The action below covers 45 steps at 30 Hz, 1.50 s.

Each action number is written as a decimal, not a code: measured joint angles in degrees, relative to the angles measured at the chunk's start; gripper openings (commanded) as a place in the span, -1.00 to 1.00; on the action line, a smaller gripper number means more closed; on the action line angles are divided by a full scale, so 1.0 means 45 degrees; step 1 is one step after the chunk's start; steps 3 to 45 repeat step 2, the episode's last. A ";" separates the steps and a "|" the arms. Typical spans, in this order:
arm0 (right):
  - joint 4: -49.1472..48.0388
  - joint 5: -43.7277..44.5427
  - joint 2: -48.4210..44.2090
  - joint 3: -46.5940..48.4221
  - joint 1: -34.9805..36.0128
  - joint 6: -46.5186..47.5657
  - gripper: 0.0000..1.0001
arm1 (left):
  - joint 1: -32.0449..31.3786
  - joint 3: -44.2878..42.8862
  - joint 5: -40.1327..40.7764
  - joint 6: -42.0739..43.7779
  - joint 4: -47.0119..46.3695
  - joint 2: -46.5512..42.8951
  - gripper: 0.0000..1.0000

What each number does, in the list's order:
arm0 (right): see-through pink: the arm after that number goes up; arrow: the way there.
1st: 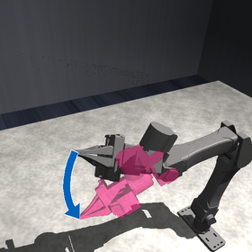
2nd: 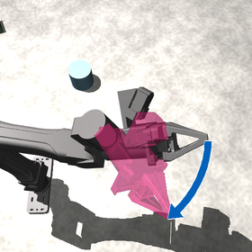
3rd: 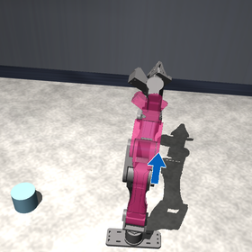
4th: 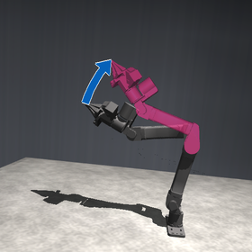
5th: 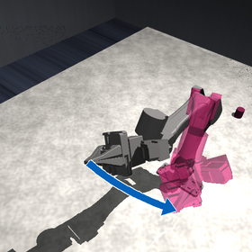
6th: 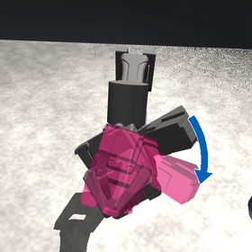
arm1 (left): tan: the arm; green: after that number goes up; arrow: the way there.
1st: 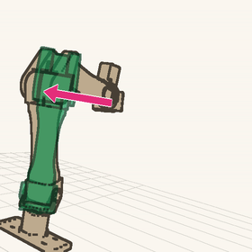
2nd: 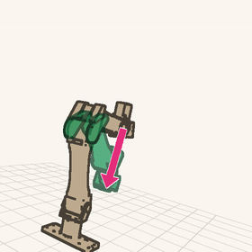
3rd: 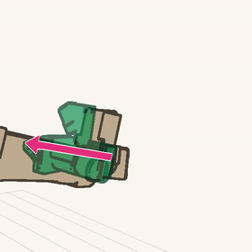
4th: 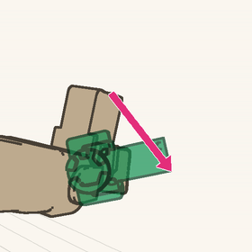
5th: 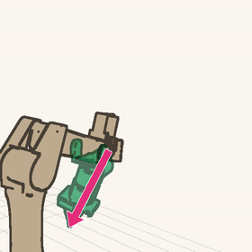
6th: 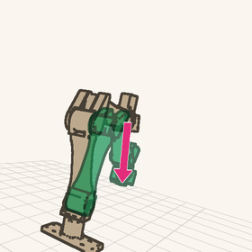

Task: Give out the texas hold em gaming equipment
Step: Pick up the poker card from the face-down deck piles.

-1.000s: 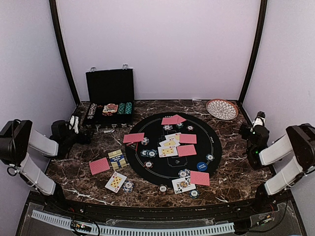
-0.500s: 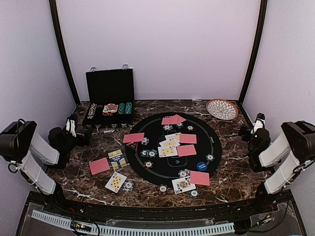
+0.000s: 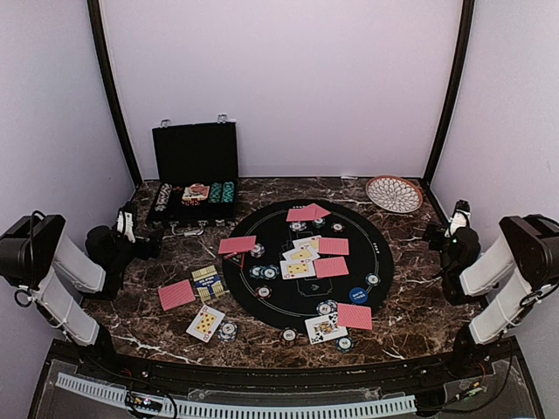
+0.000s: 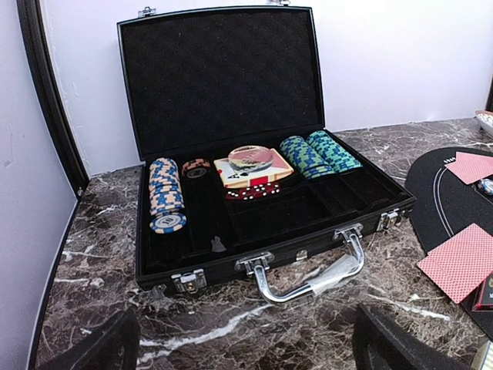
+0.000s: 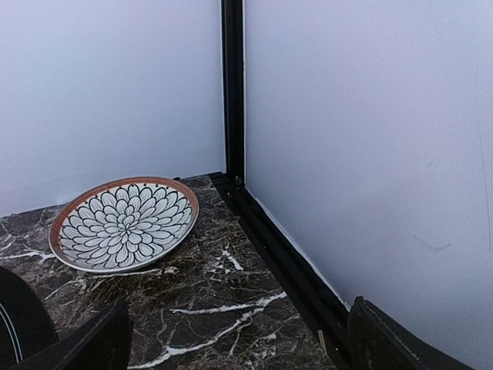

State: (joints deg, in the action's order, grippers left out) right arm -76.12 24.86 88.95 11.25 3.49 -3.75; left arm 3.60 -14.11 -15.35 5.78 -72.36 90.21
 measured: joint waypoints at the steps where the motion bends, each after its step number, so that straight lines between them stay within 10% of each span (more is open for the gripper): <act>1: 0.0058 -0.0165 0.0000 0.0039 -0.0068 -0.0024 0.97 | 0.0000 0.0000 0.0000 0.0000 0.0000 0.0000 0.97; 45: 0.0160 -0.0291 0.0000 0.0097 -0.0160 -0.0058 0.97 | 0.0000 0.0000 0.0000 -0.0005 0.0000 0.0000 0.98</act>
